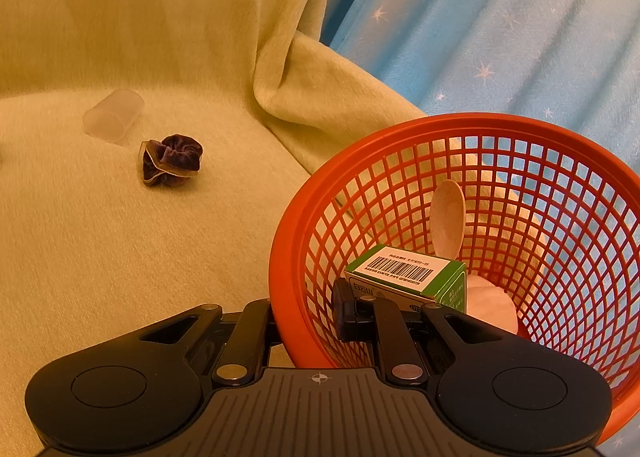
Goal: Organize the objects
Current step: 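Carry the ointment box over the wastebasket and open the left gripper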
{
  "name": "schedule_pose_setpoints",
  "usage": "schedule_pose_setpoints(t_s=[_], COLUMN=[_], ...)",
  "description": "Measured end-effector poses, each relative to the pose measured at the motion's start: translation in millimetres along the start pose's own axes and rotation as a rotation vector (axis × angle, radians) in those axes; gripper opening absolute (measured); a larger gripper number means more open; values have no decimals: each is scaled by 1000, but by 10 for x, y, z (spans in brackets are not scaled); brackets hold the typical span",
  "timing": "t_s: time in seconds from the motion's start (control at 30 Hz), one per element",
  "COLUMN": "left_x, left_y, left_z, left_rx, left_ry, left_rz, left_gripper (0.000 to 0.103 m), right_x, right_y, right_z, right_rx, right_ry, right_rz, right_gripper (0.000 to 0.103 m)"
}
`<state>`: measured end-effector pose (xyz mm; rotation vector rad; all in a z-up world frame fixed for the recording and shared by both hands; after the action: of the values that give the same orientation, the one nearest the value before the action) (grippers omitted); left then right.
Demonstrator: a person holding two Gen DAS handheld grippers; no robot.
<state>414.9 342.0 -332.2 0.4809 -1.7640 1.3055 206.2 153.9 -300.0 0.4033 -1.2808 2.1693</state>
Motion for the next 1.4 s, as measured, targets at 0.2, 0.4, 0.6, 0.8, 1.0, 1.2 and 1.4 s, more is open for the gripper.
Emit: schedule_pose_setpoints(t_s=[0.2, 0.4, 0.6, 0.8, 1.0, 1.2, 1.4], left_x=[208, 477, 736, 944, 1099, 1201, 1279], left_y=[-135, -348, -554, -728, -863, -995, -1091], left_z=[11, 80, 228, 357, 477, 548, 634], left_rx=[21, 14, -4, -19, -32, -18, -15], left_ry=[30, 70, 113, 150, 173, 192, 216], left_rz=[21, 70, 112, 149, 177, 207, 228], left_gripper=[33, 33, 33, 33, 33, 33, 33], right_x=[1, 1, 3, 5, 9, 13, 11], right_y=[2, 4, 6, 2, 3, 1, -2], right_z=[-1, 10, 19, 4, 4, 3, 2], right_rx=[2, 3, -1, 0, -5, -8, -9], right_ry=[0, 0, -2, -4, -5, -5, -5], right_rz=[0, -1, 1, 2, 4, 4, 4], right_gripper=[10, 10, 10, 10, 10, 10, 10])
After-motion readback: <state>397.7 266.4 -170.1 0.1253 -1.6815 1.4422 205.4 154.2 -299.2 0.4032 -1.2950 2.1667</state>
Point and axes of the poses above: each gripper's, at about its wrist camera, not at the fingertips, and x roughly against the way its jaws point, z to its right, y to its underside, the point moved 4 cm from there along -x, roughly the way its jaws point, and after that the axes turned 2 degrees about x, right-handed, at the moved point
